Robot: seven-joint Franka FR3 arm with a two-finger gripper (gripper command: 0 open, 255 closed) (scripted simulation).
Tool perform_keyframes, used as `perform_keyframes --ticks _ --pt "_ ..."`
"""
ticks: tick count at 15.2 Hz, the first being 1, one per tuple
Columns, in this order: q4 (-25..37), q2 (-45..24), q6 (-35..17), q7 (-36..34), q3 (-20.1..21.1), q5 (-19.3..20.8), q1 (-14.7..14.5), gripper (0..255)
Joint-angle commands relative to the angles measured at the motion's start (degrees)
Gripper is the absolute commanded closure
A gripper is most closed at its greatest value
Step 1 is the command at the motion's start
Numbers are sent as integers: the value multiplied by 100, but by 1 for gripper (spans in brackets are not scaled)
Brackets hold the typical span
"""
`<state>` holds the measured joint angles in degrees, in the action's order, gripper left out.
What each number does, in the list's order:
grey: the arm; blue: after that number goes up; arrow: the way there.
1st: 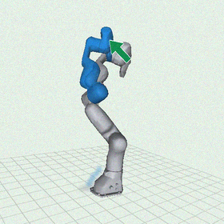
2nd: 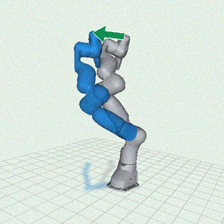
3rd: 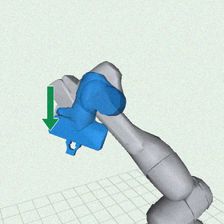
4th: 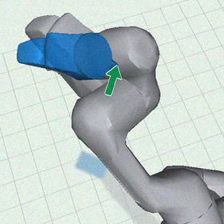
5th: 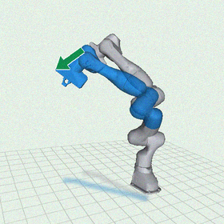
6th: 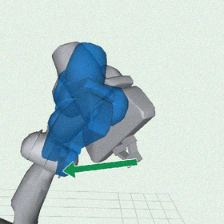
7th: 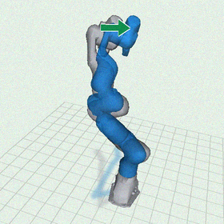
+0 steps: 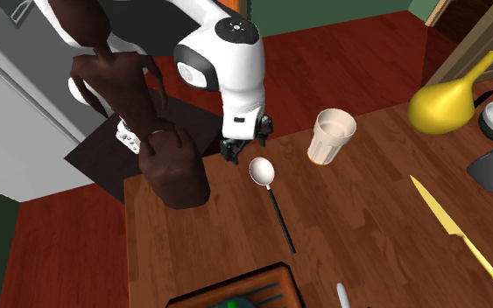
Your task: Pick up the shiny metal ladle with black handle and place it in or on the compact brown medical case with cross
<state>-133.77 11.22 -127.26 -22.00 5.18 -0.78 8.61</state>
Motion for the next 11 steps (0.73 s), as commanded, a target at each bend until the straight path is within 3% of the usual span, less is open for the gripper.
perform_keyframes --ticks 1,11 --pt "191 -450 -331 -304 2 20 67 0" --pt "1362 -2333 -1339 -1533 -205 93 237 0"
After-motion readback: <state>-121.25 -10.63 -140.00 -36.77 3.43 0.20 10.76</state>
